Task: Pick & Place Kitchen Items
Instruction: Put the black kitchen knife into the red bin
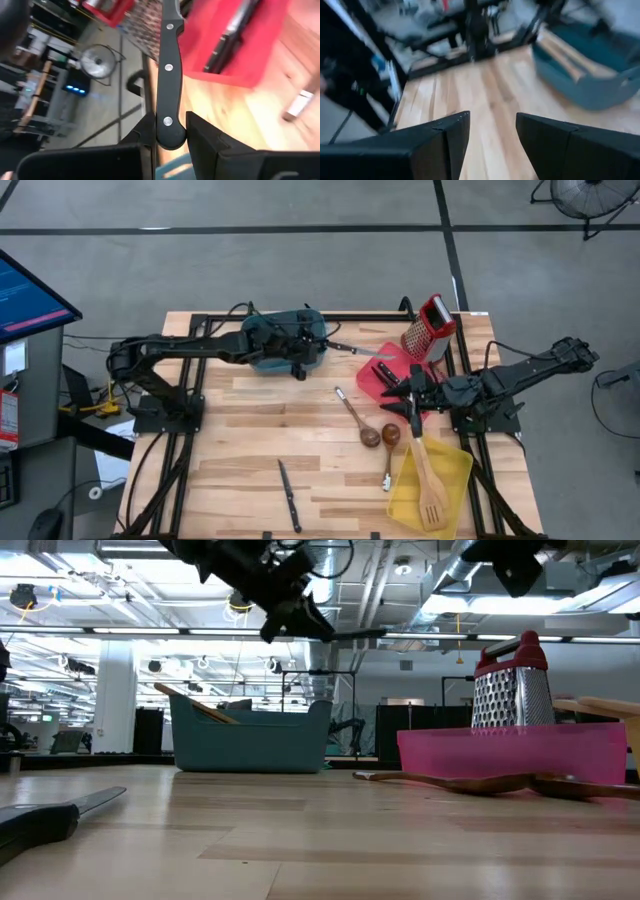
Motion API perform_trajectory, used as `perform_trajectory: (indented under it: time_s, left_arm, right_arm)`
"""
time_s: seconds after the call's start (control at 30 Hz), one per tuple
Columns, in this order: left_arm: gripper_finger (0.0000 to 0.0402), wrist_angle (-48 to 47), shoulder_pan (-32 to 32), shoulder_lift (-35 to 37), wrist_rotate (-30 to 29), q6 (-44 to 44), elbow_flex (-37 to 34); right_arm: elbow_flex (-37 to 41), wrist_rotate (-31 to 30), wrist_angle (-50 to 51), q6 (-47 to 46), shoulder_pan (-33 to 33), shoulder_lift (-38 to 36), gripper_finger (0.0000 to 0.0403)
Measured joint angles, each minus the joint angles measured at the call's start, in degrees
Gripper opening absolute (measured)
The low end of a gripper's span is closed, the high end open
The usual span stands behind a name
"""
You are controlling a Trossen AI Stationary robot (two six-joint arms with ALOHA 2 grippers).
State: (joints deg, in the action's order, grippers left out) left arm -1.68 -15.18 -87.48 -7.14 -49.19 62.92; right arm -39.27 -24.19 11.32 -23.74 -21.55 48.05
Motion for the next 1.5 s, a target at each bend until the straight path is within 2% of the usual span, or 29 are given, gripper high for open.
perform_trajectory:
  time_s: [0.1, 0.2, 0.33, 0.4, 0.53, 0.7, 0.83, 1.0, 1.23, 1.5]
  left_arm:
    - [0.0059, -2.7, 0.0, -1.1, -0.3, 0.0, 0.0]
    - [0.0059, -2.7, 0.0, -1.6, -1.0, -1.2, 0.0]
    - [0.0059, -2.5, 0.3, -1.6, -1.9, -3.7, 0.0]
    - [0.0059, -2.6, 0.5, -1.2, -2.1, -4.7, 0.0]
    - [0.0059, -2.5, 0.6, -0.9, -2.1, -4.9, 0.0]
    - [0.0059, -2.5, 0.6, -0.9, -2.2, -5.0, 0.0]
    - [0.0059, -2.5, 0.6, -0.9, -2.3, -6.1, 0.0]
    - [0.0059, -2.5, 0.6, -0.9, -2.3, -6.3, 0.0]
    - [0.0059, -2.5, 0.6, -0.9, -1.8, -6.5, 0.0]
    - [0.0059, -2.4, 0.6, -0.9, -0.9, -6.5, 0.0]
  right_arm:
    - [-2.3, 0.6, -3.9, 3.8, 1.9, 0.0, 0.0172]
    - [-8.4, 1.4, -2.7, 8.2, 3.9, 0.0, 0.0172]
    - [-18.4, -2.9, 9.2, 9.1, 11.1, 2.2, 0.0174]
    - [-23.1, -2.3, 17.0, 7.8, 16.5, 4.8, 0.0180]
    - [-30.4, 7.9, 26.5, 8.1, 27.1, 13.3, 0.0211]
    - [-37.1, 17.1, 32.6, 15.6, 34.6, 26.0, 0.0259]
    - [-42.2, 21.6, 34.0, 20.7, 36.7, 34.3, 0.0269]
    - [-48.7, 22.9, 39.0, 25.6, 37.5, 42.0, 0.0270]
    - [-51.0, 23.2, 41.0, 30.6, 37.6, 46.0, 0.0270]
    - [-51.0, 28.0, 40.9, 32.6, 40.3, 47.4, 0.0270]
